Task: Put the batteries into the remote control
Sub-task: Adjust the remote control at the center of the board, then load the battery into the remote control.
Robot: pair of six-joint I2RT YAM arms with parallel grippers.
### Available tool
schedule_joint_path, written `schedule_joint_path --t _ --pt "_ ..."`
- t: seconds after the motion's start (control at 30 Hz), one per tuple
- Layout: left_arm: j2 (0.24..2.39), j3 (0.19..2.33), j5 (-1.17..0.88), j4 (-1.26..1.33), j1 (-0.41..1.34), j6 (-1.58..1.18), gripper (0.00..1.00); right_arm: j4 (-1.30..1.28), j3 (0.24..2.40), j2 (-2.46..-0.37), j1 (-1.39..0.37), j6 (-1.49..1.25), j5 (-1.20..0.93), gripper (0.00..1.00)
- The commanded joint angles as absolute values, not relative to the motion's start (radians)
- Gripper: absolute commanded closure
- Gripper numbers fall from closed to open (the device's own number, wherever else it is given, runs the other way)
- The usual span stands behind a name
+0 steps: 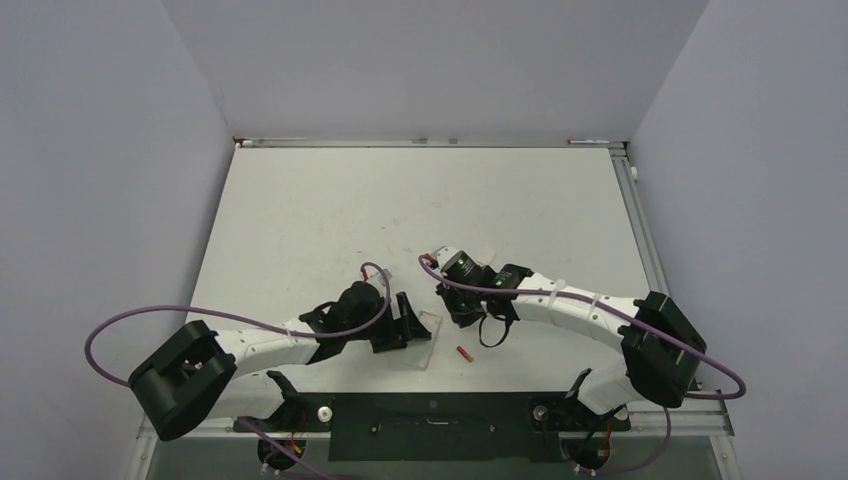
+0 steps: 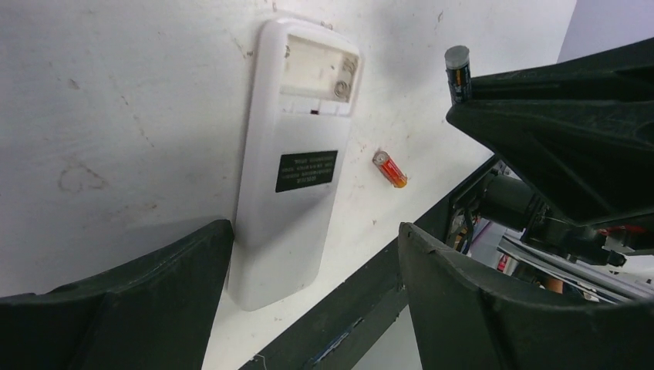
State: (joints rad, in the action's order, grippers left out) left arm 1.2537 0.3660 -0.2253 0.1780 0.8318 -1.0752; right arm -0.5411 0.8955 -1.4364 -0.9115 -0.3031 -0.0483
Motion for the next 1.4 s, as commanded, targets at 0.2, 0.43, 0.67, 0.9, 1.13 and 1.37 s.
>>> schedule_joint_path --t 0.2,0.43,0.67,0.9,1.13,1.37 --pt "1.174 0.349 -0.182 0.148 0.820 -1.069 0.23 -0.574 0.996 -1.490 -0.916 -0.154 -0.097 0.92" --pt "1.168 0.404 -0.139 0.056 0.693 -0.937 0.22 -0.561 1.027 -1.502 -0.914 0.006 -0.159 0.92" --pt "1.296 0.450 -0.186 0.118 0.620 -0.912 0.27 -0.577 1.058 -1.554 -0.915 0.185 -0.210 0.92" --pt "1.362 0.475 -0.218 0.149 0.593 -0.907 0.32 -0.593 1.112 -1.622 -0.918 0.247 -0.221 0.89" --pt "1.357 0.450 -0.214 0.142 0.554 -0.905 0.32 -0.608 1.149 -1.685 -0.943 0.279 -0.210 0.89" --pt "1.359 0.436 -0.228 0.153 0.541 -0.904 0.32 -0.607 1.176 -1.722 -0.958 0.315 -0.191 0.87"
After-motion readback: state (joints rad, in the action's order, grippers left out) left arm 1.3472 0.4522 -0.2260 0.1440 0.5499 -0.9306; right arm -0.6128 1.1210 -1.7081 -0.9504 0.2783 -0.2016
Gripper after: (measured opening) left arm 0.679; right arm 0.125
